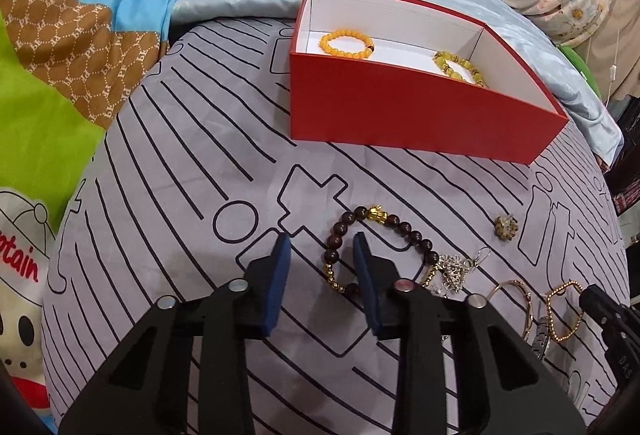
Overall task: Organize jewelry
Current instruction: 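Grasp the dark brown bead bracelet with the left tool while the right tool grasps the gold chain bracelet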
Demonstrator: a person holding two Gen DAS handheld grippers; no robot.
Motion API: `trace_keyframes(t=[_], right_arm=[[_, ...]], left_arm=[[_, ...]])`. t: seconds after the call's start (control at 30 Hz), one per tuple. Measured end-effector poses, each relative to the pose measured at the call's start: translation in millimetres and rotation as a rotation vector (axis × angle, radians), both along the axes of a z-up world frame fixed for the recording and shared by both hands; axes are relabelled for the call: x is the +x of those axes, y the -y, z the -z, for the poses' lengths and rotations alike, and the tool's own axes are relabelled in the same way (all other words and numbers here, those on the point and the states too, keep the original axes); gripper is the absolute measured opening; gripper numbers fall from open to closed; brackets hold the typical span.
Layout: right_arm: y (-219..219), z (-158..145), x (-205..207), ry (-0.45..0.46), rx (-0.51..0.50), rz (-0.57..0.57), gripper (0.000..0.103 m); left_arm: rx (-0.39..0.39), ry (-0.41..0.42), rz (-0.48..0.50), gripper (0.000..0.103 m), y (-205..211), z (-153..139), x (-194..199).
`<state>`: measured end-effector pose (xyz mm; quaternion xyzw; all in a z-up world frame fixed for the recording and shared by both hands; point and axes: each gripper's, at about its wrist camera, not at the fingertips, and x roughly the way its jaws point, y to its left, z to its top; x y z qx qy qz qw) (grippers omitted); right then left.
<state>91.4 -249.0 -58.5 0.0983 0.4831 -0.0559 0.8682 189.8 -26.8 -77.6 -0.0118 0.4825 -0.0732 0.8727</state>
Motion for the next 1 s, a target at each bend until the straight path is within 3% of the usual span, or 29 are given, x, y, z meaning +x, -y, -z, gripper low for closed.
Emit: trace_keyframes(t=[0.07,0.13,0.47,1.0], right_arm=[[-0.6,-1.0,0.3,0.002,0.002,-0.002,0.004],[-1.1,-3.3,0.0,0.007,0.002,-0.003,0.004],[-1.6,-25.8,-1.0,0.05,0.01,-0.01,0.004],[-5.2,-81.8,8.0,0.165,0.027,-0.05,0.004]], left_arm=[[-0.001,-0.001,0.011,0.013,0.6,0.5,0.6],[-0.013,-0.008,0.02,0.008,0.2,-0.4,0.7],[-0.085,0.007,0.064,0.007,2.1,-22.7,-10.8],[-0.191,0.14,0.148,0.007,10.0,-113.4,-24.7]])
